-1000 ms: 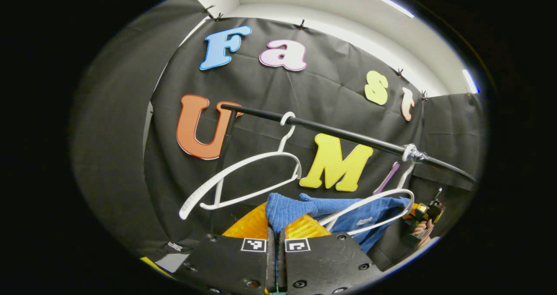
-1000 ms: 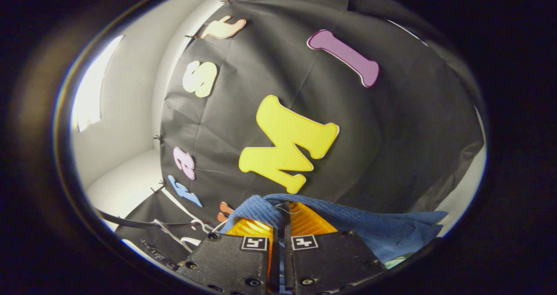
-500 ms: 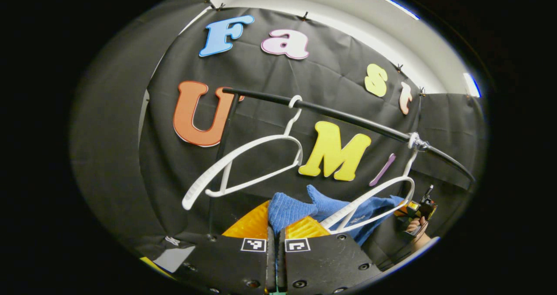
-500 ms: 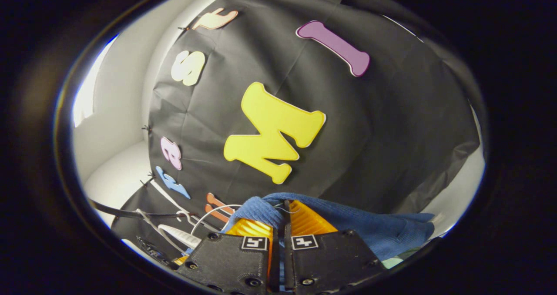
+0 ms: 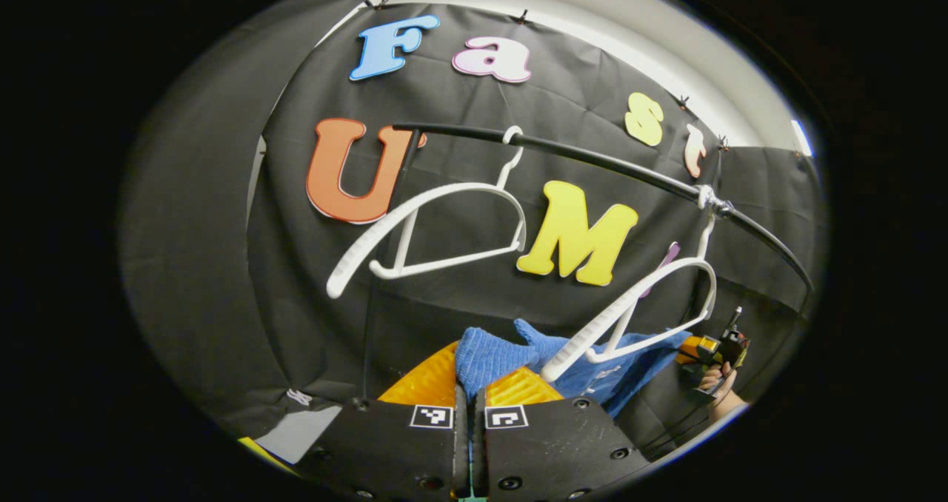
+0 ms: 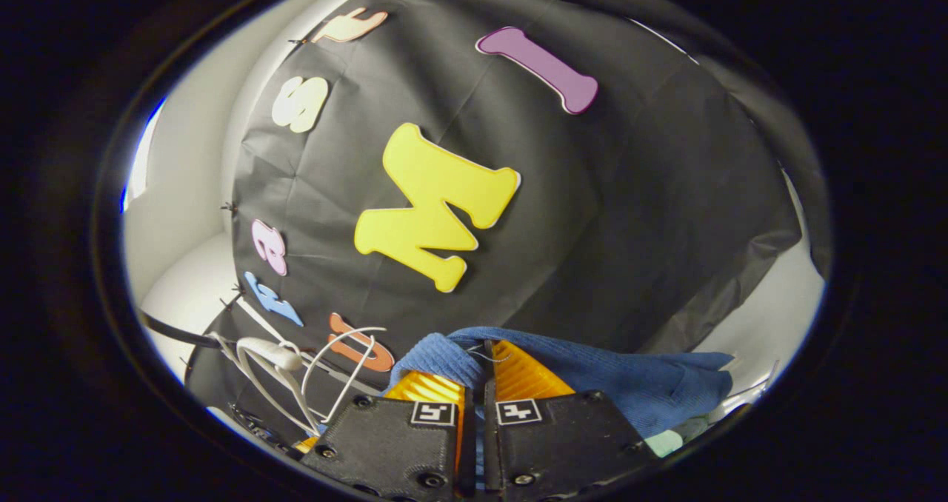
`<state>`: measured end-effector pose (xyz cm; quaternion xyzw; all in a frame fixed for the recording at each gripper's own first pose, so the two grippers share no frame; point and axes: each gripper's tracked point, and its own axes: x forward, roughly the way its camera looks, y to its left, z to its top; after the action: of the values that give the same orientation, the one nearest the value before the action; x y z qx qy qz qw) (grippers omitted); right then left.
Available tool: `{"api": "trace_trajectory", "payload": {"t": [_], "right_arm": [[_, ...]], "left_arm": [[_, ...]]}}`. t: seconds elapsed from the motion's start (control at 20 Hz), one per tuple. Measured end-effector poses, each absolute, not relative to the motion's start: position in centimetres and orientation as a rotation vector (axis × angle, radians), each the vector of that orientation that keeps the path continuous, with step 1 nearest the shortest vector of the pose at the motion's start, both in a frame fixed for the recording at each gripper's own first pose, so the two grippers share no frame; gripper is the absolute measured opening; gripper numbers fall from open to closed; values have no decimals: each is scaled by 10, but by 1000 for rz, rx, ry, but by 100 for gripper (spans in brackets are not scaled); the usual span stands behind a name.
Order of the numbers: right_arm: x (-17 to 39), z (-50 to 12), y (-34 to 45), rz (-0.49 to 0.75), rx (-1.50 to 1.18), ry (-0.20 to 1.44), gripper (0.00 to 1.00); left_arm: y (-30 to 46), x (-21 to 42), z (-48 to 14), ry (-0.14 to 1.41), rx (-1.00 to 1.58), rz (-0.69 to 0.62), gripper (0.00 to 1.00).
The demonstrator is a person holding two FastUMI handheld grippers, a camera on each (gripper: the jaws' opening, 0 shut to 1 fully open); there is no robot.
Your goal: Grasp the clothes on the hanger with both hands and then place them into the laundry hamper below.
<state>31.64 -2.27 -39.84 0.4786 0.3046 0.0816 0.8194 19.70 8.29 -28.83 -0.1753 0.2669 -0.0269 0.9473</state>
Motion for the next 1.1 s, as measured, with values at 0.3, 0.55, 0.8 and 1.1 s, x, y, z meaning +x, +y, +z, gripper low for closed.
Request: {"api": "trace_trajectory", "payload": {"t": [0.3, 0.55, 0.8, 1.1], "right_arm": [[267, -425, -10, 141, 1008, 730, 7], [224, -433, 18, 159, 993, 795, 7], [179, -429, 55, 216, 999, 848, 7], [132, -411, 104, 305, 979, 888, 7]], "left_arm": [[69, 158, -308, 583, -392, -52, 2], [56, 130, -315, 605, -391, -66, 2], [24, 110, -305, 587, -345, -145, 2], [-27, 88, -291, 577, -306, -266, 2]]}}
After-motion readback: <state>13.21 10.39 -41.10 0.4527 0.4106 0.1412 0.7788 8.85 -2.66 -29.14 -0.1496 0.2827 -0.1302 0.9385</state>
